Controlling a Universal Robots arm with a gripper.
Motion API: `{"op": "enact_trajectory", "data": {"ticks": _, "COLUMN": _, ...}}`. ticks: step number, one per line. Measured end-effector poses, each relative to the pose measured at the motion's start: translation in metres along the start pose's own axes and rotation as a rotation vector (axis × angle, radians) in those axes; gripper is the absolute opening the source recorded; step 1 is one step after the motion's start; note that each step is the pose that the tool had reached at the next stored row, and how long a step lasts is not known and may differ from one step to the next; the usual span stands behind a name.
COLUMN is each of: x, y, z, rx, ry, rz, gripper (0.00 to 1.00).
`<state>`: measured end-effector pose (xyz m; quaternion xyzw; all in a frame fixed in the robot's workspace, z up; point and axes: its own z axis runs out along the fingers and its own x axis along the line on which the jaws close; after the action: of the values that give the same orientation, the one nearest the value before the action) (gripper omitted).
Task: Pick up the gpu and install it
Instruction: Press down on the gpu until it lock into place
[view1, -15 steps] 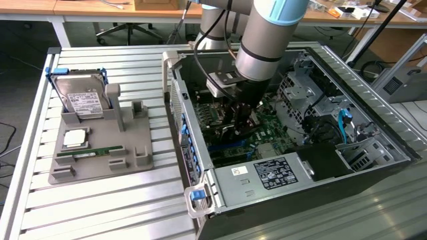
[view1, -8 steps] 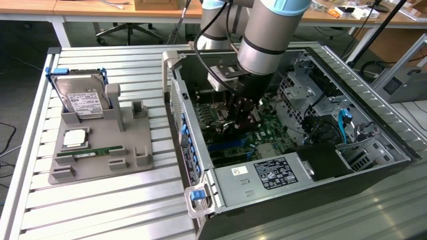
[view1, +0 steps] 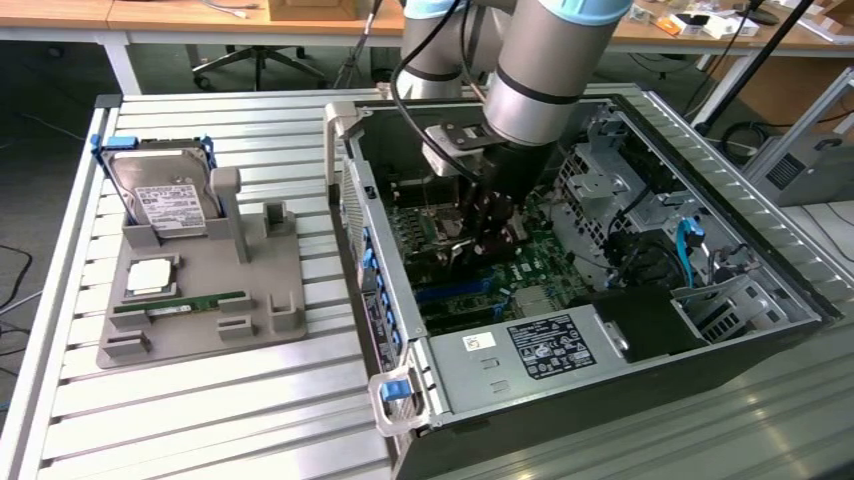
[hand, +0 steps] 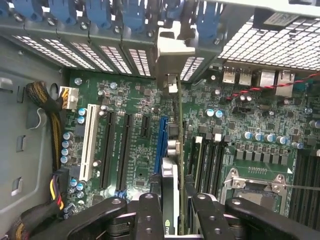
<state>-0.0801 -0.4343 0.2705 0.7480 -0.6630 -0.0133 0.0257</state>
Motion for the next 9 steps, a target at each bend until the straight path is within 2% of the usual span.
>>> {"op": "enact_trajectory", "data": {"ticks": 7, "x": 0.000, "y": -0.0001, "z": -0.0068, "rx": -0.0006, "ry": -0.0028, "rz": 0.047, "gripper": 0.28}}
{"op": "enact_trajectory", "data": {"ticks": 9, "x": 0.000, "y": 0.0003, "z": -0.0126, "rx": -0.0008, "ry": -0.0034, "rz": 0.051, "gripper": 0.28}}
